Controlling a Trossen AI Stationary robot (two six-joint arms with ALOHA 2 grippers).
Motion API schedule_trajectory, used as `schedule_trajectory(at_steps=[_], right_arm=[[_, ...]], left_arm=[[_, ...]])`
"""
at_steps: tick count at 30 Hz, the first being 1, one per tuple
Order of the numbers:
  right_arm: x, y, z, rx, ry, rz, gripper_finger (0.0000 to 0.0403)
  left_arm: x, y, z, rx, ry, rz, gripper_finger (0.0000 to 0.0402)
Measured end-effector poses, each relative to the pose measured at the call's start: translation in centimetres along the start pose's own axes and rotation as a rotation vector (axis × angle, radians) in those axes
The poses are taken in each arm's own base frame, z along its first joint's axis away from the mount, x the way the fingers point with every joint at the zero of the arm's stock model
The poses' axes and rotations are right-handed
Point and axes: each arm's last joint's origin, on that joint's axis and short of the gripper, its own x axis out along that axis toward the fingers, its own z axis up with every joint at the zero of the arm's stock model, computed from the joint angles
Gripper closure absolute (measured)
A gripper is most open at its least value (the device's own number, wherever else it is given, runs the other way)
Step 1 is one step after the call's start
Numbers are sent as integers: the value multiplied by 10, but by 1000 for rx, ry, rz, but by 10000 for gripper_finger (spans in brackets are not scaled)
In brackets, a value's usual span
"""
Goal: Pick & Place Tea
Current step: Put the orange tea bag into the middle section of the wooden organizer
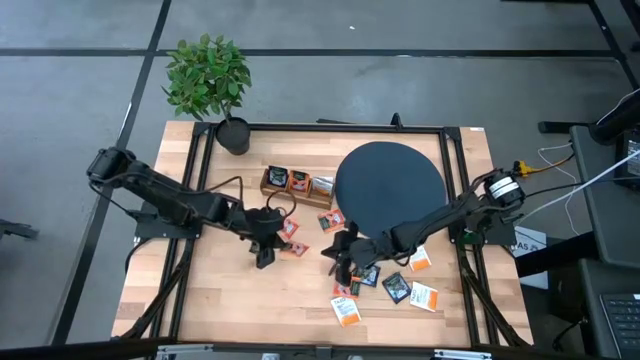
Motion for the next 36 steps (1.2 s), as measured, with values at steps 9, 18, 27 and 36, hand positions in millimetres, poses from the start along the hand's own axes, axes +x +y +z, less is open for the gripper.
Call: schedule_trajectory(at_steps=[9,18,27,36], right_arm=[[-17,-24,-23,36,-205,78,385],[-20,-36,-30,55,-266,85,378],[-20,-36,-30,23,-264,78,377],[-19,-37,-31,37,-255,75,377]], left_arm=[[-32,0,43,149,54,157,399],[-64,19,86,325,43,314,400],[-74,50,110,409,85,408,400],[-58,72,131,506,315,432,400]])
